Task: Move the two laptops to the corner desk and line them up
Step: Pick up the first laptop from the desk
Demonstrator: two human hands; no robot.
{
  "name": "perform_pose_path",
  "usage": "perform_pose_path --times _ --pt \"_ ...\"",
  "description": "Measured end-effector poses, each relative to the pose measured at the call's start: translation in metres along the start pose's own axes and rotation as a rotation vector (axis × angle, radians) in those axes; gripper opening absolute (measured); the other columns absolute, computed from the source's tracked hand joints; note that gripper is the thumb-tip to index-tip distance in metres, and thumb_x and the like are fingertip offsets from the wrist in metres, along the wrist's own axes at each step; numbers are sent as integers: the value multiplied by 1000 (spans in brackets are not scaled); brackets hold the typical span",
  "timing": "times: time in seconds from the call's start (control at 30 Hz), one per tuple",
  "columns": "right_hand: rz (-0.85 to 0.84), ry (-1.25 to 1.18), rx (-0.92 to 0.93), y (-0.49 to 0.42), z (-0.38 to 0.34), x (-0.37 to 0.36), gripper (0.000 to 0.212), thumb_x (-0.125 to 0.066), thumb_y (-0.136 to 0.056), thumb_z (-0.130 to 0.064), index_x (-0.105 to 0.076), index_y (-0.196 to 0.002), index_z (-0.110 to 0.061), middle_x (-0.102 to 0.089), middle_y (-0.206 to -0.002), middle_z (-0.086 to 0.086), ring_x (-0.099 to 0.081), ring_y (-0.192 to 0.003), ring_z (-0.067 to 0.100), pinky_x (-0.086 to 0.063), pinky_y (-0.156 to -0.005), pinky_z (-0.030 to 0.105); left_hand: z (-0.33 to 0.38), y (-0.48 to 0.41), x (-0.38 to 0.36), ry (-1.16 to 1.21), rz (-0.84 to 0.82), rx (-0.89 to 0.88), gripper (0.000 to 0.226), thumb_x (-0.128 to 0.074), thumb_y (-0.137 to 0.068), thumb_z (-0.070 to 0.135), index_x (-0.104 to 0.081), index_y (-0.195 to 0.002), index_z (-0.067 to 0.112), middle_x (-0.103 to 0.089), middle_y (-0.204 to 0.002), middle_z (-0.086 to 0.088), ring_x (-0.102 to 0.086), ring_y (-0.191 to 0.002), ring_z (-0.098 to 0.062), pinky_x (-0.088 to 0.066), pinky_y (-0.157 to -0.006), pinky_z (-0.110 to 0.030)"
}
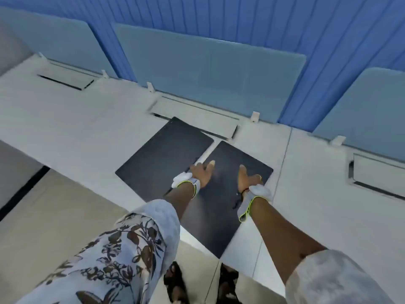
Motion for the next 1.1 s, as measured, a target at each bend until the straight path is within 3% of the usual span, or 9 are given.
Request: perform_pose_path --times 0.03,0.13,0.27,0.47,0.63,0.87,1.1 --pt "59 50 12 -2 5 12 80 -49 -90 -62 -49 -140 1 -53 -142 20 -51 -130 38 -38 -107 40 0 -1 -6 -56 -10 -10 86 -27 -84 76 -56 -131 9 -56 -135 -21 -54 -124 -42 -39 -109 -47" --pt "4 181 4 -5 29 12 63 -43 -97 -46 -47 -143 -3 -49 -145 19 -45 -133 38 -35 -108 39 1 14 -9 -188 -44 3 78 -31 -93 65 -47 -138 4 -47 -144 -18 -45 -134 -39 -32 -112 -45" --pt "39 162 -80 6 48 6 72 -42 -91 -52 -47 -138 3 -49 -140 21 -46 -130 37 -35 -107 39 6 14 -10 -195 11 -8 75 -36 -95 61 -41 -140 1 -42 -147 -20 -42 -136 -36 -29 -113 -40" --pt "-22 204 -99 2 60 -7 77 -42 -92 -60 -52 -135 3 -58 -134 20 -55 -125 35 -43 -105 40 -3 -5 -8 -162 25 59 77 -40 -90 66 -52 -131 1 -50 -137 -21 -50 -127 -39 -38 -107 -42" --pt "58 142 -191 10 61 3 90 -43 -82 -73 -55 -132 1 -60 -130 19 -57 -121 37 -46 -102 42 -7 -10 -8 -141 48 99 81 -44 -83 72 -58 -125 4 -56 -131 -18 -52 -124 -38 -41 -105 -44" --pt "133 106 -150 28 65 9 90 -45 -84 -76 -55 -129 1 -58 -129 22 -53 -123 39 -42 -102 45 -12 6 -11 -73 97 74 75 -46 -85 69 -55 -123 5 -51 -131 -17 -48 -124 -37 -41 -101 -46" --pt "119 -27 -10 62 5 -18 85 -57 -83 -69 -57 -128 3 -57 -130 26 -50 -126 42 -42 -100 44 -42 2 61 57 211 89 73 -48 -82 70 -56 -123 10 -50 -132 -16 -47 -124 -40 -43 -102 -50"
Point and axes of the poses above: each hand's wrist, its own y-axis away from the middle knuckle, its own x-axis out of the back of the hand, z = x × y, the point moved 9 cm from there along -y, towards the middle knuckle
